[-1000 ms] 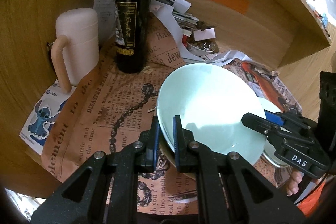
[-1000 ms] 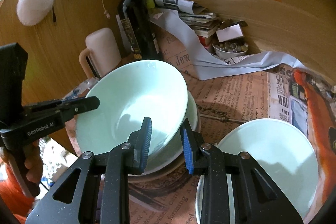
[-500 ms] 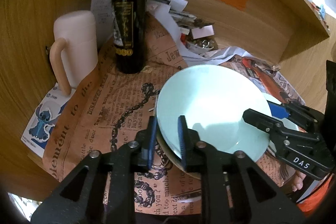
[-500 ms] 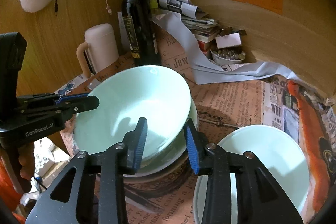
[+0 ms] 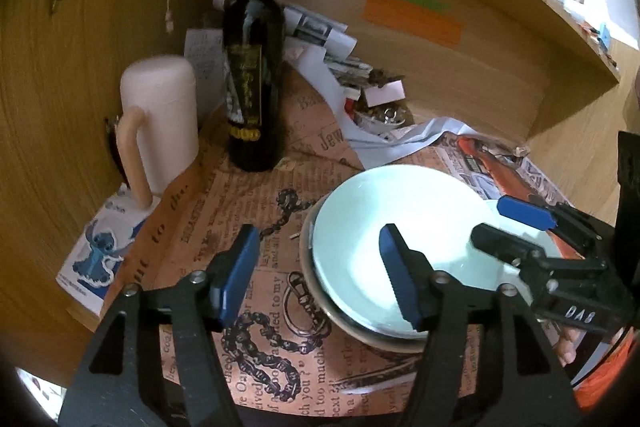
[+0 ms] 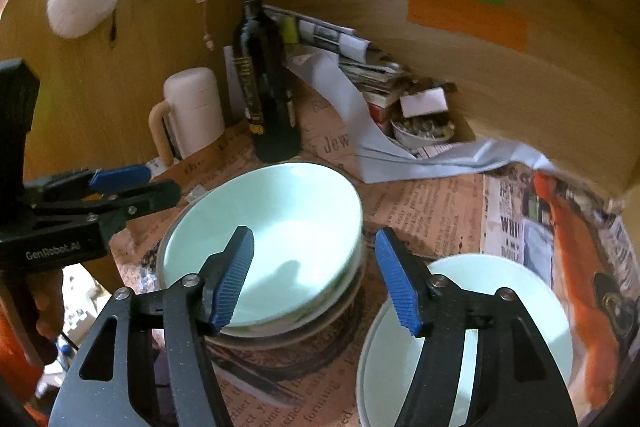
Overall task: Organize plates and bowls
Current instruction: 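Grasp the rim of the nested bowl stack with the right gripper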
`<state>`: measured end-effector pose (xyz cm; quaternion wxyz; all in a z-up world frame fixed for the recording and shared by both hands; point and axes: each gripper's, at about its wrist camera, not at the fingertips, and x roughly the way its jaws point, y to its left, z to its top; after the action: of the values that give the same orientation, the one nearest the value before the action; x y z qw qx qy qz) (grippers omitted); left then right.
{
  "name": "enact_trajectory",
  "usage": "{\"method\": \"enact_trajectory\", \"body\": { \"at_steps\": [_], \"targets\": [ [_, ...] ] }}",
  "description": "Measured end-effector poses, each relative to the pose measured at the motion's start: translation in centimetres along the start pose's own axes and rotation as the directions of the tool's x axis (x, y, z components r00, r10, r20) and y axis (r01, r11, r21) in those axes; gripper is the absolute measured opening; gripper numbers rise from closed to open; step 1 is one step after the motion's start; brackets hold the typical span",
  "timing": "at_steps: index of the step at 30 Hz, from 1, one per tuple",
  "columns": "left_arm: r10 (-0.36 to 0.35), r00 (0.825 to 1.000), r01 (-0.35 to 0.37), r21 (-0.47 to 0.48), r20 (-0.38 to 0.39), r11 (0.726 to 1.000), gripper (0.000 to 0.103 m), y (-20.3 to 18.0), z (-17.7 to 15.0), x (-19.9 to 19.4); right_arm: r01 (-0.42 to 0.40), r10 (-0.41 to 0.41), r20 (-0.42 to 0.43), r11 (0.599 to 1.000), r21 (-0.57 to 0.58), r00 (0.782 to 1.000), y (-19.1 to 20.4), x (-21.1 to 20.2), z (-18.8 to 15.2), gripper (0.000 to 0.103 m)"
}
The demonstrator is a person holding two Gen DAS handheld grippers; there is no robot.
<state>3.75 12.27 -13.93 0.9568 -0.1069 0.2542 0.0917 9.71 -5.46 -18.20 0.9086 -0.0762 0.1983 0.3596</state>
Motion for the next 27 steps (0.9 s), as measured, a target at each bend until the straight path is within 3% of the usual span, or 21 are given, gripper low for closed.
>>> {"method": "enact_trajectory", "body": {
  "at_steps": [8, 15, 22, 27],
  "targets": [
    [-0.047, 0.994, 0.043, -0.045, -0.094, 0.998, 0.062, 0.8, -1.2, 2.7, -0.065, 0.077, -0.067, 0.983, 0.169, 0.995, -2.9, 2.0, -1.1, 0.06],
    [-0.089, 0.987, 0.082, -0.06, -0.135, 0.995, 0.061, 0.9, -1.7, 4.0, -0.106, 0.128, -0.095, 0.971, 0.213, 0.987, -2.7, 3.2, -1.1, 0.06],
    [-0.151, 0.977, 0.139, -0.088, -0.149, 0.986, 0.037, 1.1, -2.0, 4.4, -0.143, 0.184, -0.143, 0.955, 0.258, 0.972, -2.6, 4.7, -1.5, 0.057],
    [-0.135, 0.981, 0.125, -0.079, -0.14, 0.989, 0.036, 0.7, -2.0, 4.2, -0.133, 0.173, -0.131, 0.954, 0.269, 0.976, -2.7, 4.6, -1.6, 0.05]
  ]
}}
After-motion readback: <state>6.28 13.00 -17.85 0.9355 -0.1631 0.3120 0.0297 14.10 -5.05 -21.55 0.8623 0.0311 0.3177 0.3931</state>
